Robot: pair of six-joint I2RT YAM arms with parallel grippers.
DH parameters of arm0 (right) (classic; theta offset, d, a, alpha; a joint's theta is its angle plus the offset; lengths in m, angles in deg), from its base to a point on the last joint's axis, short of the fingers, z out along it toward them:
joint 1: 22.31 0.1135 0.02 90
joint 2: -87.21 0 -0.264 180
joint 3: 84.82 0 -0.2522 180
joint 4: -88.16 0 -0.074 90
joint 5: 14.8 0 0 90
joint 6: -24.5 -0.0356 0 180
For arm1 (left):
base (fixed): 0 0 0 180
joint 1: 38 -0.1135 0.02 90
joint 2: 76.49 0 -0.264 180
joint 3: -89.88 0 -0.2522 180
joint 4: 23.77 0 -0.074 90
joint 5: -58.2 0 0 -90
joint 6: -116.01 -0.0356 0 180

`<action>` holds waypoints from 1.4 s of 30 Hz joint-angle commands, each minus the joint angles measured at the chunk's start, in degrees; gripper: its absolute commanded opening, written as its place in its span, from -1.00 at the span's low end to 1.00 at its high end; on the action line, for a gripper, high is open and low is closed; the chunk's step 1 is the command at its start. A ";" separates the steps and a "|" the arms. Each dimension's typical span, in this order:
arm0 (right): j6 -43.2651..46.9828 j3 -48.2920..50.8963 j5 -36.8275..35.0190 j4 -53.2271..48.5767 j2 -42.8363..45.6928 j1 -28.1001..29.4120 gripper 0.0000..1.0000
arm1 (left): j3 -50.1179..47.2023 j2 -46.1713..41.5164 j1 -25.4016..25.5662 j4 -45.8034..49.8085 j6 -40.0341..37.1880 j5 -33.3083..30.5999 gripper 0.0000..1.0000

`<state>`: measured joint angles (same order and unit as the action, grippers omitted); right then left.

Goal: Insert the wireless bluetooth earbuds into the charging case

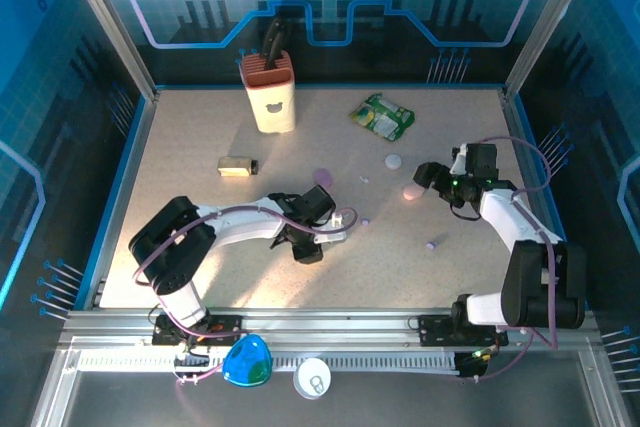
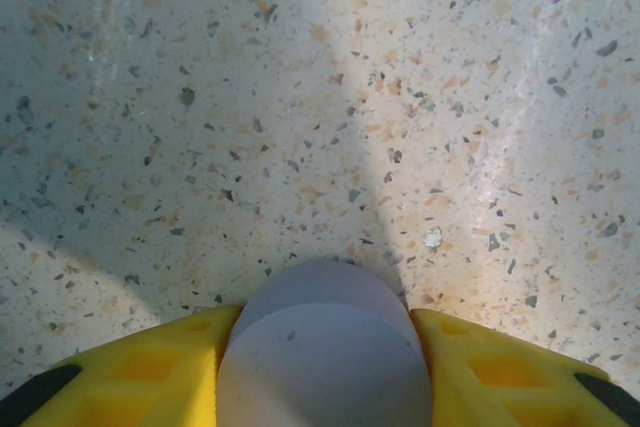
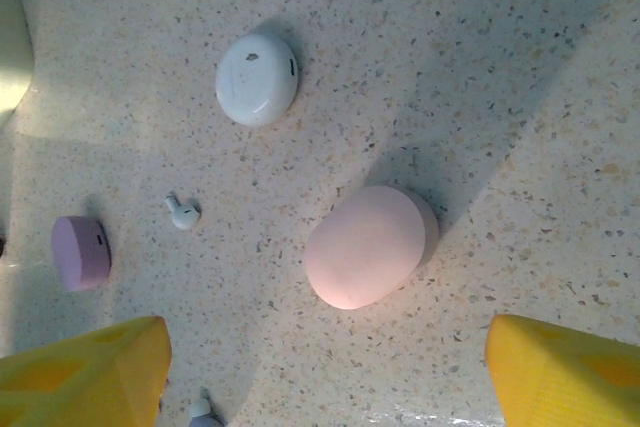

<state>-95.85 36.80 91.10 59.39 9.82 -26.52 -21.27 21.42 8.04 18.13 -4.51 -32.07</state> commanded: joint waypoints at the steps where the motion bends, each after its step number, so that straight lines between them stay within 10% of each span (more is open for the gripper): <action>1: 0.31 -1.21 1.44 -1.87 1.75 -0.30 0.65 | -0.44 -1.83 -0.20 -3.24 -0.71 -0.33 -0.15; 20: 3.56 -1.86 11.53 -10.80 8.26 3.77 0.65 | 3.37 -5.84 -8.24 -15.30 -8.82 9.17 -0.12; 42: -9.46 -0.06 25.93 10.31 -1.52 23.38 0.54 | 0.56 -8.28 -9.48 -31.14 -8.34 25.57 -0.12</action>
<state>-104.31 36.49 115.05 67.21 9.76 -4.29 -21.38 14.18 -1.06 -11.44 -12.99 -9.93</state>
